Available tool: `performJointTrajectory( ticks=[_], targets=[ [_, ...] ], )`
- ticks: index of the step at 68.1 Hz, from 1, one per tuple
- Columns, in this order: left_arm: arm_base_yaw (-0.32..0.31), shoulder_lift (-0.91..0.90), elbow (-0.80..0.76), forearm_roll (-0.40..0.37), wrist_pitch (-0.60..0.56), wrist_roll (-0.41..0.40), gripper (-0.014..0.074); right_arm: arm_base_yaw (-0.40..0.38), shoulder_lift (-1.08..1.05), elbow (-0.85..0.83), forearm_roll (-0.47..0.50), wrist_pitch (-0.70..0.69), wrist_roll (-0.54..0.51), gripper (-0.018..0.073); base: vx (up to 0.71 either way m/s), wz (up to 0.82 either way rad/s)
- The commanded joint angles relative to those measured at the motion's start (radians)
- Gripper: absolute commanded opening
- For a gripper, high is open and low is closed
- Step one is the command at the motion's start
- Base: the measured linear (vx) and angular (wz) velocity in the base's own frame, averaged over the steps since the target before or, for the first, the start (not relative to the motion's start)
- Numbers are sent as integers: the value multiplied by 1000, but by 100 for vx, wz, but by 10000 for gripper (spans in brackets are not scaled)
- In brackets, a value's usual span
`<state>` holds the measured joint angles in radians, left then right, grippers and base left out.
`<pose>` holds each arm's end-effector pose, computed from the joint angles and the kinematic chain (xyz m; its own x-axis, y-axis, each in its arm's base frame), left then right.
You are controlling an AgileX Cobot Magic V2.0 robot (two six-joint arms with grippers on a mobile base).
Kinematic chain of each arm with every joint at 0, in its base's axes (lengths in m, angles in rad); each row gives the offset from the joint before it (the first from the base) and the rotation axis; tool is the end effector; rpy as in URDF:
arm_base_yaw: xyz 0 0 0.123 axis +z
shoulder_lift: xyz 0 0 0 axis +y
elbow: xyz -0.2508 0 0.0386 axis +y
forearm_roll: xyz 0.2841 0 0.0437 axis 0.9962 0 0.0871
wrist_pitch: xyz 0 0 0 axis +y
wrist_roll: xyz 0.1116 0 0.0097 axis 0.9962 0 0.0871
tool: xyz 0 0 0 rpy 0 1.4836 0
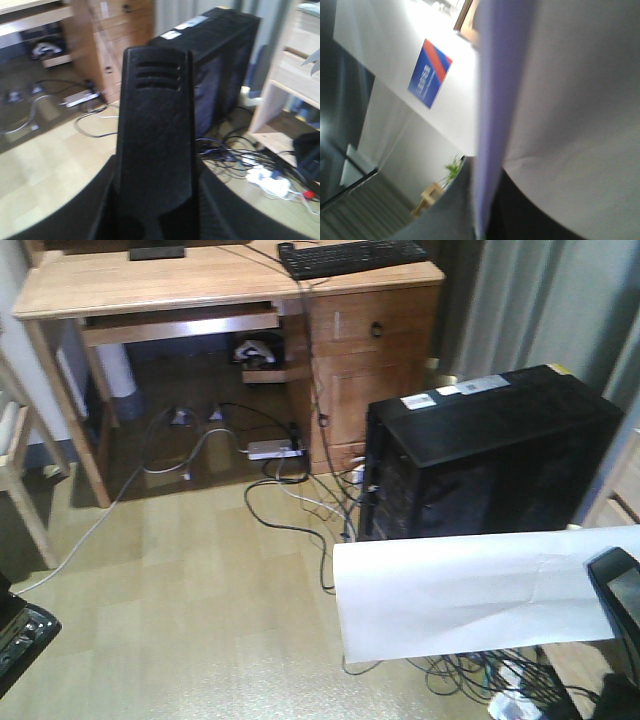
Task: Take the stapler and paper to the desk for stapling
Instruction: 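Drive backward and turn away from the shelf holding stapler and paper, then drive forward toward the wooden desk with the monitor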
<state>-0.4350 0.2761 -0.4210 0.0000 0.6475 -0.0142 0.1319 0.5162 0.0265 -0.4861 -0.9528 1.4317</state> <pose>0.1329 -0.0617 0.2675 -0.3719 0.1572 -0.9149 0.4162 0.9092 -0.0130 0.1536 0.0634 0.2150 -0.2424 0.8133 -0.5290 -0.5770 0.3175 0.7525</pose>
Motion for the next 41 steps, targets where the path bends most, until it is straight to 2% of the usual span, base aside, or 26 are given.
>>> performJointTrajectory(
  ticks=[1,41],
  targets=[
    [-5,6,-31,0,-109,-4,-7,0,4,2,13,-62,-14,-5,5,42],
    [-5,6,-31,0,-109,-4,-7,0,4,2,13,-62,-14,-5,9,25]
  ],
)
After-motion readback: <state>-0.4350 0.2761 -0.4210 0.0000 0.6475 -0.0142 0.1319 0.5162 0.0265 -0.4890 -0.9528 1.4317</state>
